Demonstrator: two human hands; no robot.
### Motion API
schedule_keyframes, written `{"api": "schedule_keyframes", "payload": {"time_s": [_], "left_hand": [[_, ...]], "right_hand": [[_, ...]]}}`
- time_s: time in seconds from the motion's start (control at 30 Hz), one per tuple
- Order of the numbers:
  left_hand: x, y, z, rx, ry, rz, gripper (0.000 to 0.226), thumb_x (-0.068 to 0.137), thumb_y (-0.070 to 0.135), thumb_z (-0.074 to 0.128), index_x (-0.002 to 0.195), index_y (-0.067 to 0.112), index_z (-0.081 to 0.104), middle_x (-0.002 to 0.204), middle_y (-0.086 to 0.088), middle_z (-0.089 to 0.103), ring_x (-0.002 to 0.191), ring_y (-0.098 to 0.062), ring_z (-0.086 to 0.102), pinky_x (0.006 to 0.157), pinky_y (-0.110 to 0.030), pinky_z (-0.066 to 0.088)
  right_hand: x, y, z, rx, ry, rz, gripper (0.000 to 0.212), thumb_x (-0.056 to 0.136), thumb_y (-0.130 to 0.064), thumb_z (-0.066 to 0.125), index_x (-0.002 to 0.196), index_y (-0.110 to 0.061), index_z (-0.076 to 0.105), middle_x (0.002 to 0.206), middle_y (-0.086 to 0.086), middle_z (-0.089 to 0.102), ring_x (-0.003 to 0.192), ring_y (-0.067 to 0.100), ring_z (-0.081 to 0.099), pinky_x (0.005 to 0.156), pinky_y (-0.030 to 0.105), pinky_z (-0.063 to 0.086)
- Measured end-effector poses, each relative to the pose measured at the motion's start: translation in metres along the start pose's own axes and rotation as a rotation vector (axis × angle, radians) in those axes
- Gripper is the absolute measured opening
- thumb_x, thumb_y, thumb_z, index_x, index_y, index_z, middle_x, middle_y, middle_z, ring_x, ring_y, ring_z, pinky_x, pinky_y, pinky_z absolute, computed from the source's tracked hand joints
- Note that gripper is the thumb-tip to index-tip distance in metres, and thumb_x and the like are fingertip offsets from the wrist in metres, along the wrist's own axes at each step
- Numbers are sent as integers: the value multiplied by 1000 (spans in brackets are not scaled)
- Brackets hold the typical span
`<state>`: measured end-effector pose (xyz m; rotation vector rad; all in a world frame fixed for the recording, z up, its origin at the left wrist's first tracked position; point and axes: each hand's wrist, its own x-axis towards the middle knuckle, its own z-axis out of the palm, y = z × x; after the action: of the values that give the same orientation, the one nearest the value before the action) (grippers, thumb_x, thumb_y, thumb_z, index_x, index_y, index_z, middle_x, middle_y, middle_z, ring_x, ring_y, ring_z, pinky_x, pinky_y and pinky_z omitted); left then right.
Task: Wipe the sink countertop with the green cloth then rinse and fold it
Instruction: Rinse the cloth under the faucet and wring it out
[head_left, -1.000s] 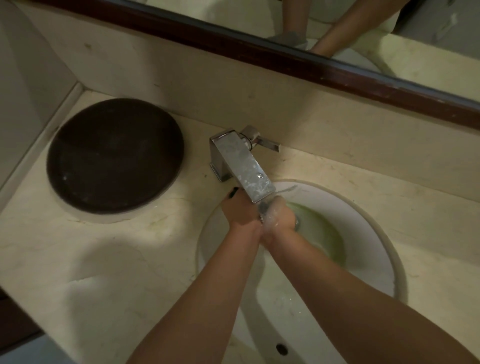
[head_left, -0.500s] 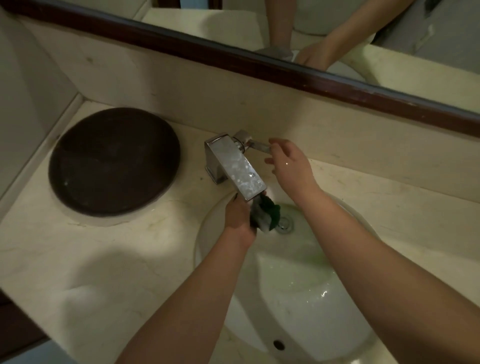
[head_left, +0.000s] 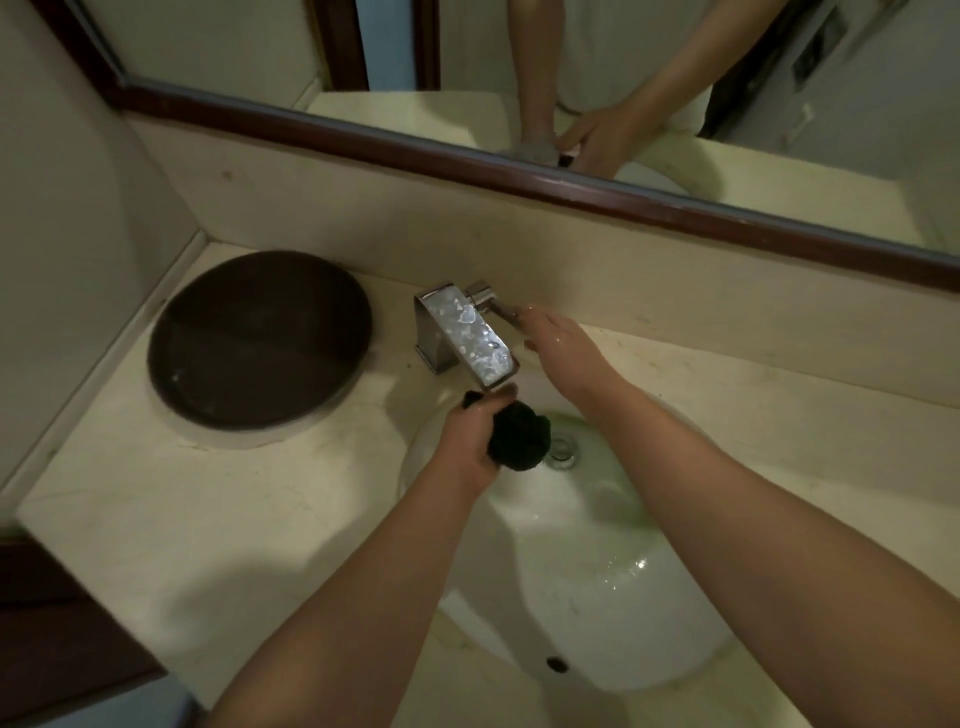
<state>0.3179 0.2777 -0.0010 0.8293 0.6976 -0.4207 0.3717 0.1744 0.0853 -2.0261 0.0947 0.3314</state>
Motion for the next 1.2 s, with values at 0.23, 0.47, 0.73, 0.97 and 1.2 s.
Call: {"api": "schedule_keyframes", "payload": {"time_s": [0.23,0.47,0.73,0.97,1.2], "left_hand": [[-59,-5,14,37,-236,111,19,86,-6,50,79,11,56,108,-16,72,101,-34,68,91,-48,54],[-115,-5,56,350,-309,373,15,86,-2,59,82,11,65,77,-10,68,75,-23,67,69,-35,57],[-136,-16,93,639,-184,391,24,78,19,73,61,15,58,62,-8,63,62,-23,59,64,-33,49],[-138,-35,110,488,78,262,28,83,12,61,56,8,55,53,-9,53,43,-22,47,46,-21,38],[-133,-47,126,475,174,251,23,77,11,57,55,10,52,53,-7,52,47,-22,43,49,-23,32]], "right_hand": [[-51,57,-24,651,-380,691,82,80,-76,47,128,-10,57,129,18,60,115,40,60,97,53,47],[-107,59,-40,965,-831,437,81,60,-78,60,114,-20,72,122,22,66,113,49,60,90,47,55],[-130,53,-77,725,-913,356,39,70,-12,82,99,-4,58,80,8,63,57,6,53,42,12,34],[-149,29,-81,54,-606,382,17,85,-5,49,71,-14,48,51,-2,42,38,6,33,38,18,18],[-143,37,-70,-327,-355,375,32,95,-15,40,64,-11,44,62,7,44,46,15,37,44,18,25]]}}
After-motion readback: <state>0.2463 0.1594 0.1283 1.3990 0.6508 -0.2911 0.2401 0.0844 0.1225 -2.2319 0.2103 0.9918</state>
